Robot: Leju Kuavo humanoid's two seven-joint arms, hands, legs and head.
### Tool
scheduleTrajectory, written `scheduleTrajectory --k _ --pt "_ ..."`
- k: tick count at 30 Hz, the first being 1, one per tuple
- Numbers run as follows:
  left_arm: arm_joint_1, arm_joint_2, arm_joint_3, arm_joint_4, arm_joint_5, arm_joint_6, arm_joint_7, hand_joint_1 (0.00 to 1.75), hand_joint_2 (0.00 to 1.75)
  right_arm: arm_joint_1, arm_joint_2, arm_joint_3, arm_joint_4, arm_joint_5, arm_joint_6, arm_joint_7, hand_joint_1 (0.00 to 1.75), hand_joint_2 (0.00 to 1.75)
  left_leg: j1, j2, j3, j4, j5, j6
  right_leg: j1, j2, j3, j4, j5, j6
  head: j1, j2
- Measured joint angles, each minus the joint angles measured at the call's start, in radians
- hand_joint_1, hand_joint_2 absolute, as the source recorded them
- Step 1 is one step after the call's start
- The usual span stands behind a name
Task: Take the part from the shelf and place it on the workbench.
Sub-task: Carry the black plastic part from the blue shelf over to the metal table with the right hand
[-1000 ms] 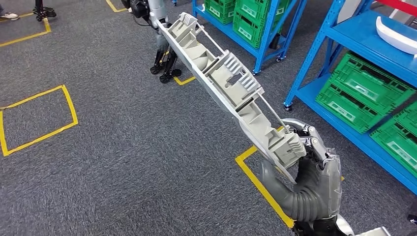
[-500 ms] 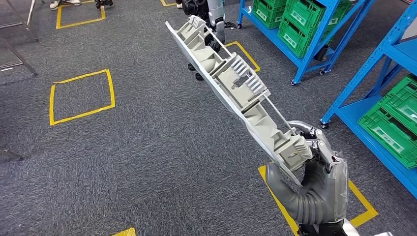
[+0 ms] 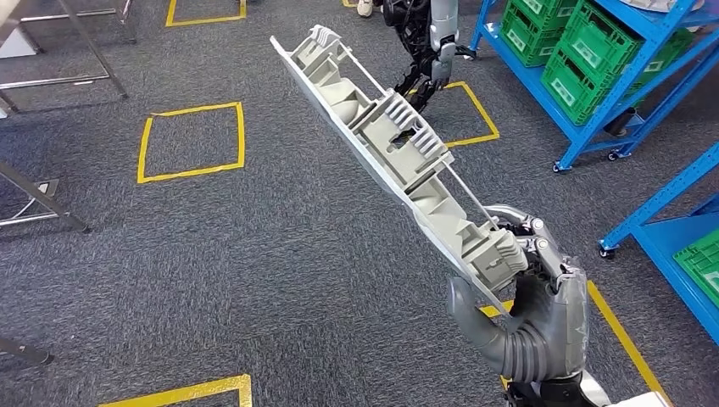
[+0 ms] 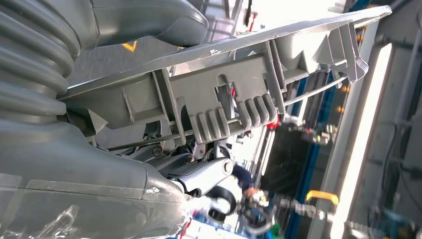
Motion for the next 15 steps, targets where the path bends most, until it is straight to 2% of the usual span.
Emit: scheduleTrajectory --k 1,3,4,5,6,7,8,10,11,12,14,15 --pt "0.0 0.0 0.0 0.0 0.0 0.0 0.001 0.0 1.75 -0.001 0.0 0.0 0.0 0.0 0.0 0.0 1.75 1.75 0.002 -0.011 0.003 -0.005 0.003 0.006 -0.002 0.024 -0.009 0.025 -0.018 0.003 0.003 0.0" --pt "-0.002 0.0 0.0 0.0 0.0 0.0 0.003 0.0 1.75 -0.001 -0.002 0.0 0.0 0.001 0.0 0.0 1.75 1.75 0.004 -0.036 0.005 -0.009 0.004 0.014 -0.004 0.089 -0.066 0.141 -0.073 0.003 0.012 0.0" --pt "-0.003 -0.001 0.0 0.0 0.0 0.0 0.004 0.0 1.75 0.0 -0.002 0.0 0.0 0.001 0.0 0.0 1.75 1.75 0.003 -0.049 0.005 -0.009 0.004 0.017 -0.003 0.108 -0.105 0.211 -0.098 0.001 0.016 0.0" --pt "-0.004 -0.001 0.0 0.0 -0.001 0.0 0.005 0.0 1.75 0.001 -0.003 0.0 0.0 0.001 0.0 0.0 1.75 1.75 0.002 -0.064 0.006 -0.008 0.003 0.018 -0.003 0.116 -0.137 0.262 -0.108 0.0 0.019 0.0" --pt "-0.004 -0.001 0.0 0.0 -0.002 0.0 0.007 0.0 1.75 0.003 -0.004 0.0 0.0 0.001 0.0 0.0 1.75 1.75 0.001 -0.079 0.007 -0.007 0.002 0.018 -0.002 0.119 -0.154 0.28 -0.098 -0.001 0.021 0.0" --pt "-0.003 -0.001 0.0 0.0 -0.002 0.001 0.009 0.0 1.75 0.003 -0.004 0.0 0.0 0.001 0.0 0.0 1.75 1.75 0.0 -0.094 0.008 -0.004 0.001 0.018 -0.002 0.122 -0.152 0.256 -0.069 -0.003 0.022 0.0" --pt "-0.003 -0.001 0.0 0.0 -0.003 0.002 0.01 0.0 1.75 0.004 -0.005 0.0 0.0 0.001 0.0 0.0 1.75 1.75 0.0 -0.109 0.01 -0.002 -0.001 0.017 -0.002 0.13 -0.133 0.199 -0.026 -0.006 0.023 0.0" --pt "-0.004 -0.002 0.0 0.0 -0.003 0.003 0.012 0.0 1.75 0.003 -0.005 0.0 0.0 0.001 0.0 0.0 1.75 1.75 0.001 -0.138 0.008 0.006 -0.005 0.011 -0.006 0.174 -0.084 0.07 0.04 -0.01 0.025 0.0" --pt "-0.005 -0.002 0.0 0.0 -0.003 0.003 0.012 0.0 1.75 0.003 -0.006 0.0 0.0 0.001 0.0 0.0 1.75 1.75 0.001 -0.15 0.004 0.008 -0.005 0.006 -0.007 0.191 -0.07 0.031 0.053 -0.011 0.026 0.0" --pt "-0.004 -0.003 0.0 0.0 -0.003 0.003 0.012 0.0 1.75 0.002 -0.006 0.0 0.0 0.001 0.0 0.0 1.75 1.75 0.003 -0.161 0.0 0.009 -0.005 0.001 -0.007 0.199 -0.064 0.016 0.052 -0.012 0.027 0.0" --pt "-0.001 -0.002 0.0 0.0 -0.003 0.003 0.012 0.0 1.75 0.0 -0.007 0.001 0.0 0.002 0.001 0.0 1.75 1.75 0.008 -0.179 -0.006 0.007 -0.003 -0.012 -0.004 0.181 -0.061 0.009 0.054 -0.018 0.027 0.0" --pt "0.001 -0.001 0.0 0.0 -0.003 0.003 0.012 0.0 1.75 -0.002 -0.007 0.001 0.0 0.002 0.001 0.0 1.75 1.75 0.008 -0.171 -0.009 0.012 -0.007 -0.017 -0.005 0.17 -0.056 0.004 0.056 -0.024 0.026 0.0"
